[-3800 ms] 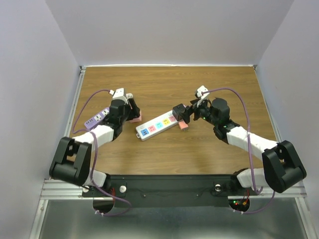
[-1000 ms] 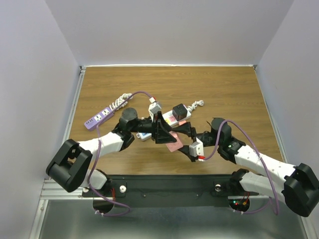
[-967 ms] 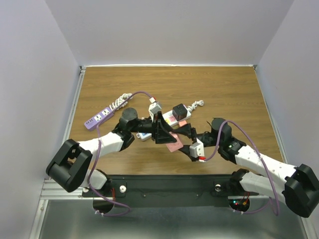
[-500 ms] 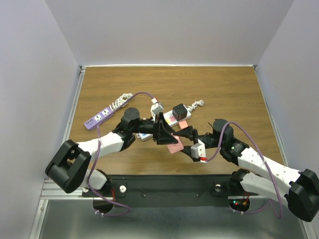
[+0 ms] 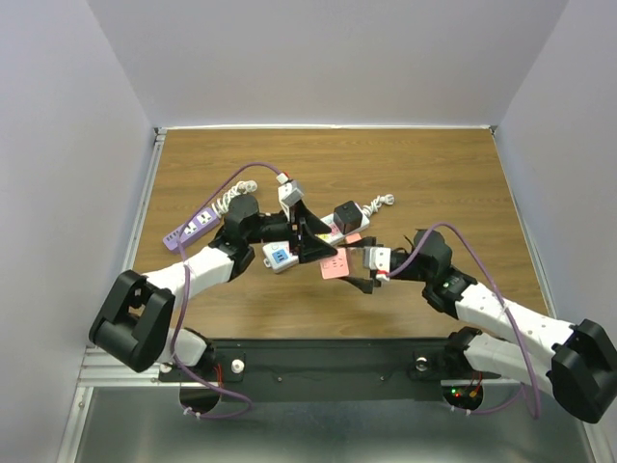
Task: Insert the plug
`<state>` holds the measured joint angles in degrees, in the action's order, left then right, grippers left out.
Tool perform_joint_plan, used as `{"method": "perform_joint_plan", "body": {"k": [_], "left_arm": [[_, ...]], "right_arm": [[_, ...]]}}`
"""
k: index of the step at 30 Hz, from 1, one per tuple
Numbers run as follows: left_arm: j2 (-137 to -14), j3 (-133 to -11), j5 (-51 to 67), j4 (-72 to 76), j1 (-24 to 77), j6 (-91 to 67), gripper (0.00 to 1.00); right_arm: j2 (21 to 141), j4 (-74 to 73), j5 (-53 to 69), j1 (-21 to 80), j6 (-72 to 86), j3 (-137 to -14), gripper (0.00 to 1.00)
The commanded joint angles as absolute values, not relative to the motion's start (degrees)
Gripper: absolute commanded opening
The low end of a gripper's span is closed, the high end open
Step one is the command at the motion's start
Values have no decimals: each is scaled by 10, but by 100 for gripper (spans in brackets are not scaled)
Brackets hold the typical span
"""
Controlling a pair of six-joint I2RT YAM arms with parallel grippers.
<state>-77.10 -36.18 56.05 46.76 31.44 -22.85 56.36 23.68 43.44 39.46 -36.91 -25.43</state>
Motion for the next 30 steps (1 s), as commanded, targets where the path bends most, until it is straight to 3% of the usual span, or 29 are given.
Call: {"method": "perform_joint_plan", "body": {"k": [1, 11, 17, 24, 28, 30], "left_arm": [[-775, -396, 584, 514, 296, -191, 96], [-722, -323, 563, 684, 265, -128, 96], [-735, -255, 607, 877, 265, -129, 96], [-838, -271, 627, 983, 265, -124, 96], [-915, -288, 664, 1196, 262, -249, 95], [-932, -312, 667, 1195, 264, -258, 94]], "right_arm": [[562, 332, 363, 398, -256, -270, 1], [556, 356, 218, 397, -133, -284, 1], [535, 358, 172, 396, -91, -279, 1], [512, 392, 185, 393, -43, -272, 1], [513, 403, 214, 392, -22, -272, 1], [520, 408, 215, 392, -18, -272, 1]]}}
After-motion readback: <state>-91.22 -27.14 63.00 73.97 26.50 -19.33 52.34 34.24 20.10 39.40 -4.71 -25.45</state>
